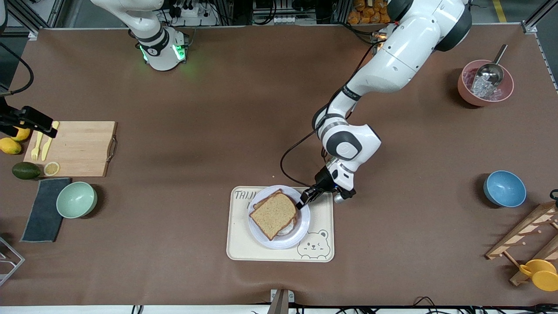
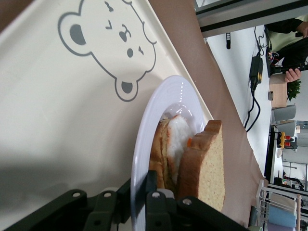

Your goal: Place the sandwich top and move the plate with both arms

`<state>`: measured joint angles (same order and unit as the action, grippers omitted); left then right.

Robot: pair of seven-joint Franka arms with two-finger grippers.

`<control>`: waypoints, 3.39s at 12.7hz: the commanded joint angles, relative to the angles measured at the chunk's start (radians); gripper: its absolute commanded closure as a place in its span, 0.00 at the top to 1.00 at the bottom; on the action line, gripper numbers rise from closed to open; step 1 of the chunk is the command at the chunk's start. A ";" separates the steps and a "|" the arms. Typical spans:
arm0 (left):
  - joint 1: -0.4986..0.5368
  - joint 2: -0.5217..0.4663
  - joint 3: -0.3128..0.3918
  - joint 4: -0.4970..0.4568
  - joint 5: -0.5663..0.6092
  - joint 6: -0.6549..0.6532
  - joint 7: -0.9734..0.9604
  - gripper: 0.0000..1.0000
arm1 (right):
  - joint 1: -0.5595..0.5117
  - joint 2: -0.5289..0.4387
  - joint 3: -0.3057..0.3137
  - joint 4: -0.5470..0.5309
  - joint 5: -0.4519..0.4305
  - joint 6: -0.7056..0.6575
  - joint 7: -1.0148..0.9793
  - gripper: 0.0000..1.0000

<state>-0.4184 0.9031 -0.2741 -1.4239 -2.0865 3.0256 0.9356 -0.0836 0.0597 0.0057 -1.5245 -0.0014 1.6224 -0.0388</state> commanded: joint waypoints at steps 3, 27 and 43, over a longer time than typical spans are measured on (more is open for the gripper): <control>-0.016 0.045 0.015 0.100 -0.038 0.016 0.002 0.68 | -0.008 0.011 0.011 0.027 -0.014 -0.021 0.014 1.00; 0.089 -0.271 0.202 -0.369 0.698 0.138 0.039 1.00 | -0.016 0.011 0.010 0.027 -0.005 -0.021 0.013 1.00; -0.376 -0.808 0.975 -0.315 2.033 -1.328 -0.851 1.00 | -0.021 0.009 0.010 0.027 -0.003 -0.035 0.014 1.00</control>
<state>-0.7884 0.1178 0.7005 -1.8370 -0.1032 1.8672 0.1342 -0.0855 0.0604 0.0003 -1.5195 -0.0014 1.6042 -0.0382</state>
